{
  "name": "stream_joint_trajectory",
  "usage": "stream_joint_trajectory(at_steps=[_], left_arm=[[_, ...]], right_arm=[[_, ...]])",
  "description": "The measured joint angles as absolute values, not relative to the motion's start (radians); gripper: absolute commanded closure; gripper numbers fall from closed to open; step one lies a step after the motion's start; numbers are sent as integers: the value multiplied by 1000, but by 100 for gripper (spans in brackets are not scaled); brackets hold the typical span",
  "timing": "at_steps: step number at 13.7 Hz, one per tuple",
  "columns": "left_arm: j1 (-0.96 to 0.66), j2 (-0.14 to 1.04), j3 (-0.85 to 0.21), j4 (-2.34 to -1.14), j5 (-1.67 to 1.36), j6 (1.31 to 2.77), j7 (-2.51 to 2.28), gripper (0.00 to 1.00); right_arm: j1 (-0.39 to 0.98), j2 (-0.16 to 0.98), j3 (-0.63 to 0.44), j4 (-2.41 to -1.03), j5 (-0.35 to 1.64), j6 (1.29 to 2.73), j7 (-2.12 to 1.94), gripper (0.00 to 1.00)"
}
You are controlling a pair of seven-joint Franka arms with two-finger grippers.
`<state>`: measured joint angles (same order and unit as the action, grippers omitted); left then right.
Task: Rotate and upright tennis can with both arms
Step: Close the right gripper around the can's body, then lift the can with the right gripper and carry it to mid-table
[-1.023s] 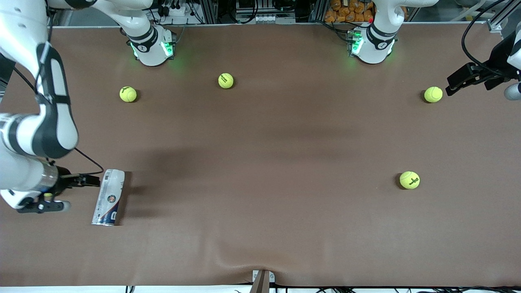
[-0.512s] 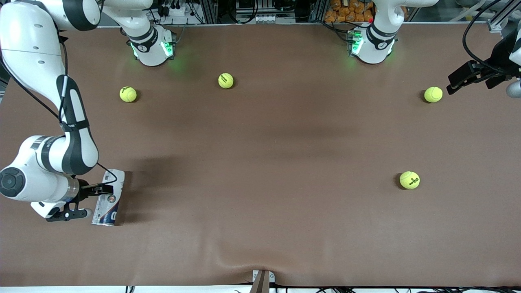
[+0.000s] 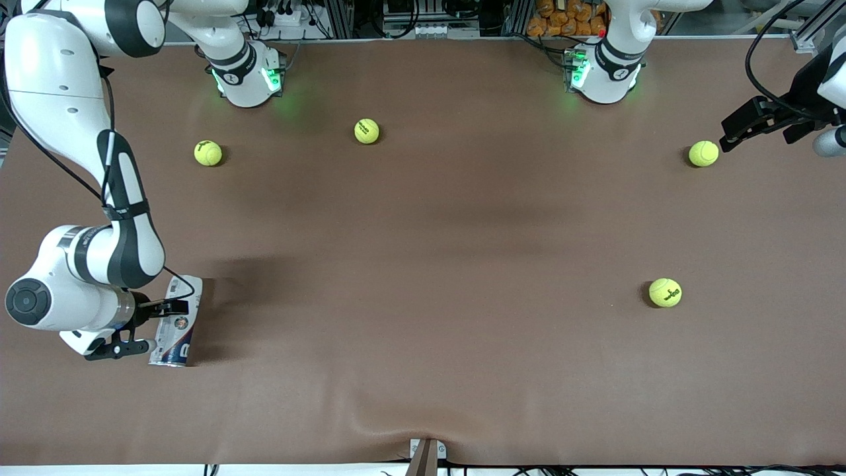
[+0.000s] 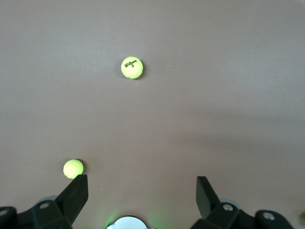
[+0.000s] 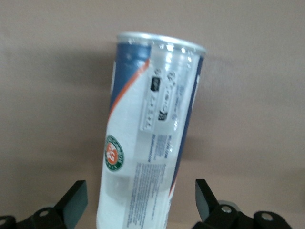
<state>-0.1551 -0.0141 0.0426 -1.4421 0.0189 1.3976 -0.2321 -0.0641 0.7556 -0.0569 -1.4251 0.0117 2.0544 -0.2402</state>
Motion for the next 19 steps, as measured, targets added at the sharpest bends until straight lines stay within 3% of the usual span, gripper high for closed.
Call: stream_joint_trajectory(at_steps=[11, 13, 14, 19], left_arm=[[-155, -8, 43, -1449, 1, 1398, -232, 0], [-155, -8, 43, -1449, 1, 1398, -232, 0], [-154, -8, 43, -1449, 1, 1398, -232, 0], [-154, -8, 43, -1449, 1, 1398, -232, 0]], right_arm=[[-76, 849, -57, -1425, 13, 2164, -238, 0], [-76, 849, -57, -1423, 14, 2164, -233, 22], [-76, 849, -57, -1422, 14, 2164, -233, 25], [-75, 846, -53, -1411, 14, 2163, -250, 27]])
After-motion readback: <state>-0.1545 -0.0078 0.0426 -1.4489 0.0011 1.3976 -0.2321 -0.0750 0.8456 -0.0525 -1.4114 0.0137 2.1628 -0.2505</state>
